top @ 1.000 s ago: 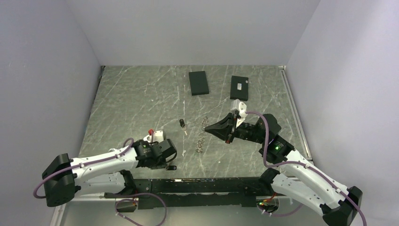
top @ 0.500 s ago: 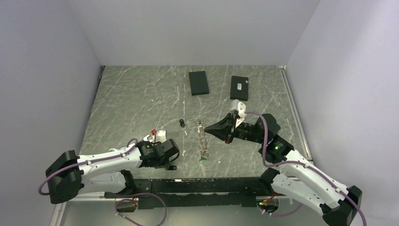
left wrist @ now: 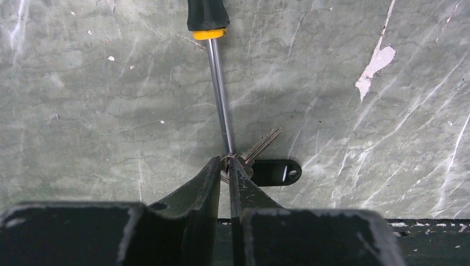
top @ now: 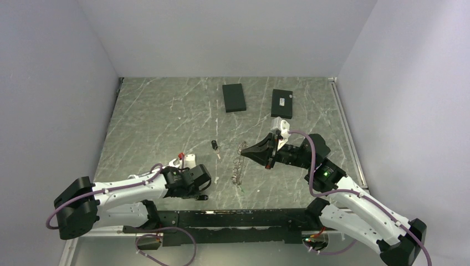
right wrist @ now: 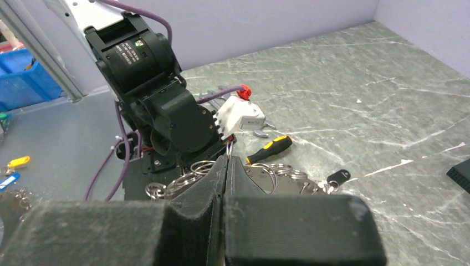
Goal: Put the keys on the keyring
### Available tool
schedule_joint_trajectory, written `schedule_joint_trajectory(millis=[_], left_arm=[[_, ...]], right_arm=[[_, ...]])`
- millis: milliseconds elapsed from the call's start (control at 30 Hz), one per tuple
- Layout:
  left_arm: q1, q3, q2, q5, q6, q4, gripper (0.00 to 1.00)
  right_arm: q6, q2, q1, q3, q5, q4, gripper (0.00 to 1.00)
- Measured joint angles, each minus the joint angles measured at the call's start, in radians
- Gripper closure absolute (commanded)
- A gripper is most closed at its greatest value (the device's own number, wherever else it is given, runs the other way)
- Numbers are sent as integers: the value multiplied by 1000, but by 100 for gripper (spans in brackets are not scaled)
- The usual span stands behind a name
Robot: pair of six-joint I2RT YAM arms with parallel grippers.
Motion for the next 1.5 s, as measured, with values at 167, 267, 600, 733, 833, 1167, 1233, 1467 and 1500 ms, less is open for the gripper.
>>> schedule_joint_trajectory(millis=[167,267,600,733,833,1167,1233,1467,1500], left_arm=[[0,-7,-13,6,0,3,84],[0,-16,-18,8,0,4,83],[0,-16,-13,21,2,23,83],[0,-16,-13,26,2,24,83],[0,-16,-13,27,2,24,91],[-3,-16,-29,32,10,27,100],[-5,-16,-58,30,20,27,100],[-6,8,-184,7,111,21,100],[-6,15,-199,3,130,22,100]], right_arm=[[0,0,0,0,0,0,100],[0,0,0,0,0,0,100],[1,-1,0,0,0,0,100],[1,-3,0,0,0,0,100],[1,-7,0,-4,0,0,100],[1,-9,0,-12,0,0,100],[1,-9,0,-13,1,0,100],[1,-13,0,-13,9,0,100],[1,-13,0,-13,9,0,100]])
